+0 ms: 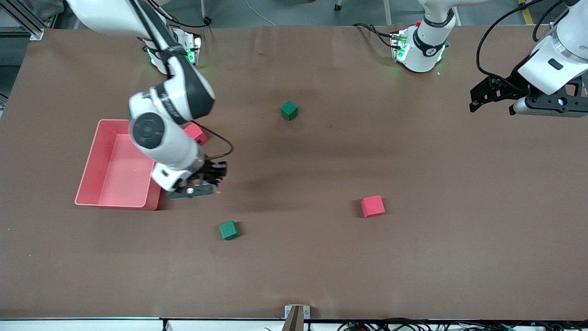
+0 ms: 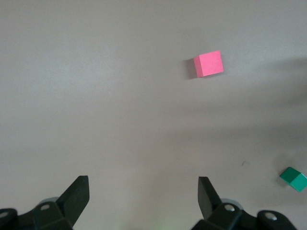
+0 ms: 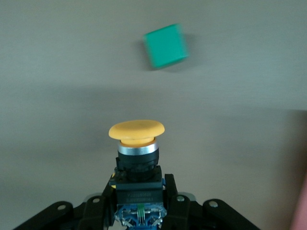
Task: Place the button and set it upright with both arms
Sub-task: 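Lift the button out of the tray with the right gripper toward table center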
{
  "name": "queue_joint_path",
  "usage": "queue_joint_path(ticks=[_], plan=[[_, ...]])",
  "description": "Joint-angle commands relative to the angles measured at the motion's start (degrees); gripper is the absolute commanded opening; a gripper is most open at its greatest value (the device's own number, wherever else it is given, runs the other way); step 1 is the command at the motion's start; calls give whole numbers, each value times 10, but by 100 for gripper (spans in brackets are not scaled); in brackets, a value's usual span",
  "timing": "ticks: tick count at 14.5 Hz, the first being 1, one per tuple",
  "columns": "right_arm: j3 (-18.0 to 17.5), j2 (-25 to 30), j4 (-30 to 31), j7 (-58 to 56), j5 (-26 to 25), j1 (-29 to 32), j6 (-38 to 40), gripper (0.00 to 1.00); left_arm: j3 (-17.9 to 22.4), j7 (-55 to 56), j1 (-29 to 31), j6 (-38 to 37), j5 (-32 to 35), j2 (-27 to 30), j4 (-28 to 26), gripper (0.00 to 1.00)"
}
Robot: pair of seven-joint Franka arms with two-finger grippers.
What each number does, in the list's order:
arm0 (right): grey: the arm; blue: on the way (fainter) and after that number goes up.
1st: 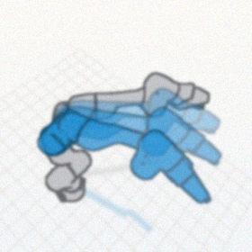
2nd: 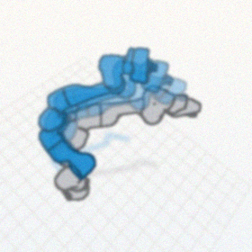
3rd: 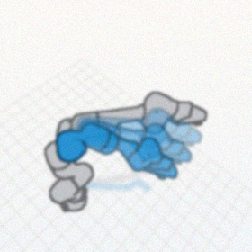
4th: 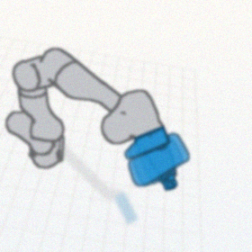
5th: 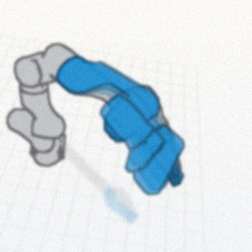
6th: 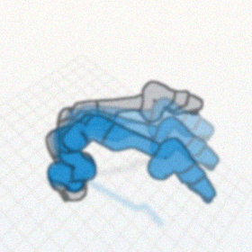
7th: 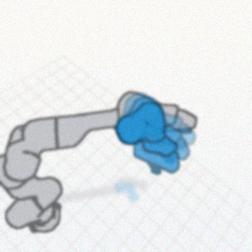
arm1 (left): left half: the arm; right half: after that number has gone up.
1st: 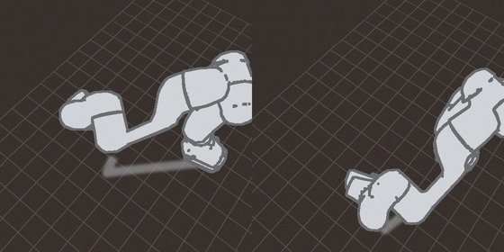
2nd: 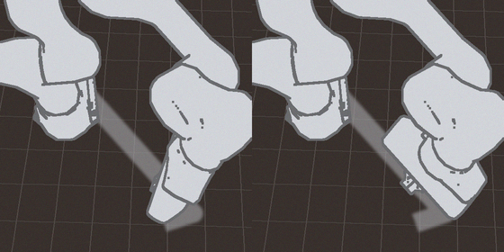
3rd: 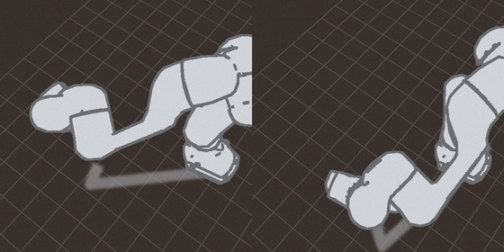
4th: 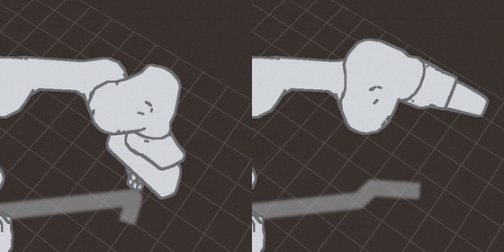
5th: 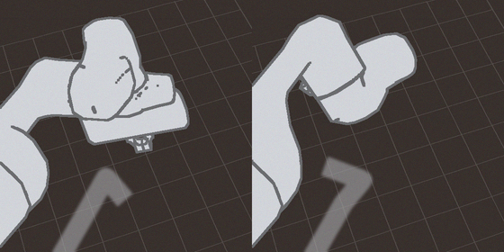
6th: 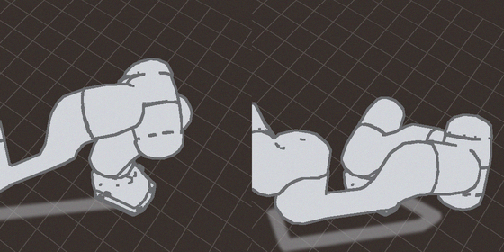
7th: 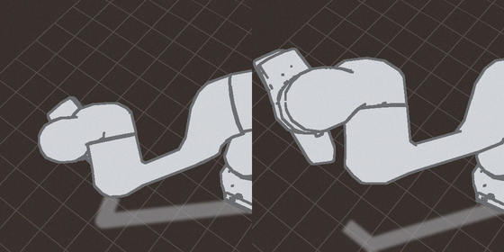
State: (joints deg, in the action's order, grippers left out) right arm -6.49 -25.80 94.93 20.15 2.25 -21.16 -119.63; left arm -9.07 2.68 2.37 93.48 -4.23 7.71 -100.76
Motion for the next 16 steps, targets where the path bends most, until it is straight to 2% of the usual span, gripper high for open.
queue_joint_path(ticks=[1,3,5,8,13,15,16], plan=[[9,-91,-96,69,-22,-54,7,4,-3,9,-1,-3,-9,-2,1,100],[10,-133,-130,86,-51,-90,4,4,-3,2,0,-1,-10,-5,5,100],[18,-163,-148,107,-55,-120,-17,4,-3,0,-1,-1,-10,-19,21,100],[25,-204,-149,146,-63,-150,-81,4,-5,4,-11,1,-8,-37,26,100],[35,-246,-156,203,-66,-186,-104,5,-12,7,-19,4,-1,-67,38,100],[36,-249,-156,205,-66,-191,-104,14,-18,7,-19,4,-7,-84,43,100],[36,-249,-157,204,-66,-191,-103,32,-18,7,-20,4,-8,-91,50,100]])
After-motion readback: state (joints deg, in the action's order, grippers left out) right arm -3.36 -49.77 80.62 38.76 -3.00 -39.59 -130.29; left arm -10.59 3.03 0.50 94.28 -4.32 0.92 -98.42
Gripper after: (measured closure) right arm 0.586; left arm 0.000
